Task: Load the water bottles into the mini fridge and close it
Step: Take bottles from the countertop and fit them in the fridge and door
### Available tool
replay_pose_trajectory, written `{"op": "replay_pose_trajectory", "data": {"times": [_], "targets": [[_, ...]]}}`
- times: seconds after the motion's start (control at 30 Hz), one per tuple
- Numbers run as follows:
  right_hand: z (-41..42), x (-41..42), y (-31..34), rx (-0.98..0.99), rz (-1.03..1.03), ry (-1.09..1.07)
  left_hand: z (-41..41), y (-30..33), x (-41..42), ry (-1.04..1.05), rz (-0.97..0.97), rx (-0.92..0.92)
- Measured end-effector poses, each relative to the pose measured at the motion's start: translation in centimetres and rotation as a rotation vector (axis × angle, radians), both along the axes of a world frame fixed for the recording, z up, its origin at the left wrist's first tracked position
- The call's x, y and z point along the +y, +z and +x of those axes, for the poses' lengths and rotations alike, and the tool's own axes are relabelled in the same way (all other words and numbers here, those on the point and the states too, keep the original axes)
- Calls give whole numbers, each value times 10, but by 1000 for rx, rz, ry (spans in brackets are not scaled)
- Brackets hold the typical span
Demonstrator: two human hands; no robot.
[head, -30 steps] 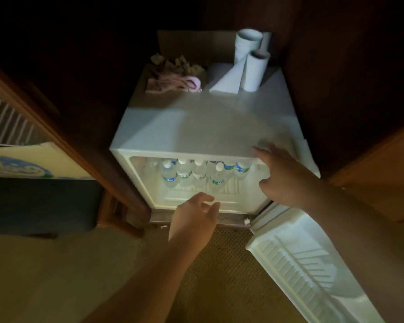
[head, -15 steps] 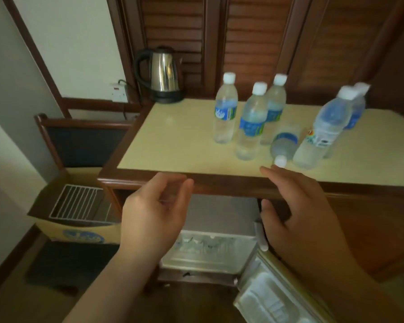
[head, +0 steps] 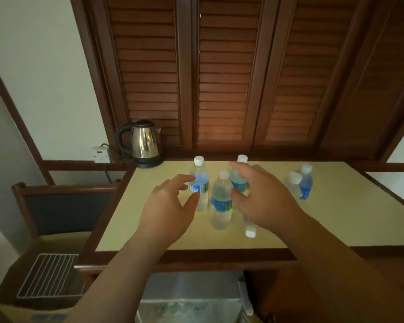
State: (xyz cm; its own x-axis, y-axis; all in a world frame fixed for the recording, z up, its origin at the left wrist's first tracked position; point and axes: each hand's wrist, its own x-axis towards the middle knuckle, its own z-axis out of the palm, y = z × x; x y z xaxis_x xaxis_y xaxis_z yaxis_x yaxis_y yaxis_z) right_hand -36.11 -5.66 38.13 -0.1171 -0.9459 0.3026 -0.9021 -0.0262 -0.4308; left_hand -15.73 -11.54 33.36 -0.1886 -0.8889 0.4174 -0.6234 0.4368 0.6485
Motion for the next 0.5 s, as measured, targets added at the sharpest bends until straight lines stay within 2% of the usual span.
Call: {"op": "replay_pose_trajectory", "data": {"times": [0.1,0.27,0.37,0.5], "targets": [[1,-43,-12,44,84,-3,-18,2,-56,-7,43,-199],[4,-82,-32,51,125,-78,-47,3,-130,-76,104,-347],[4,-89,-40,44,84,-105,-53,2,-152,-97,62,-383],[2,-79,-46,1,27,-136,-49,2,-147,-93,43,-322]]}}
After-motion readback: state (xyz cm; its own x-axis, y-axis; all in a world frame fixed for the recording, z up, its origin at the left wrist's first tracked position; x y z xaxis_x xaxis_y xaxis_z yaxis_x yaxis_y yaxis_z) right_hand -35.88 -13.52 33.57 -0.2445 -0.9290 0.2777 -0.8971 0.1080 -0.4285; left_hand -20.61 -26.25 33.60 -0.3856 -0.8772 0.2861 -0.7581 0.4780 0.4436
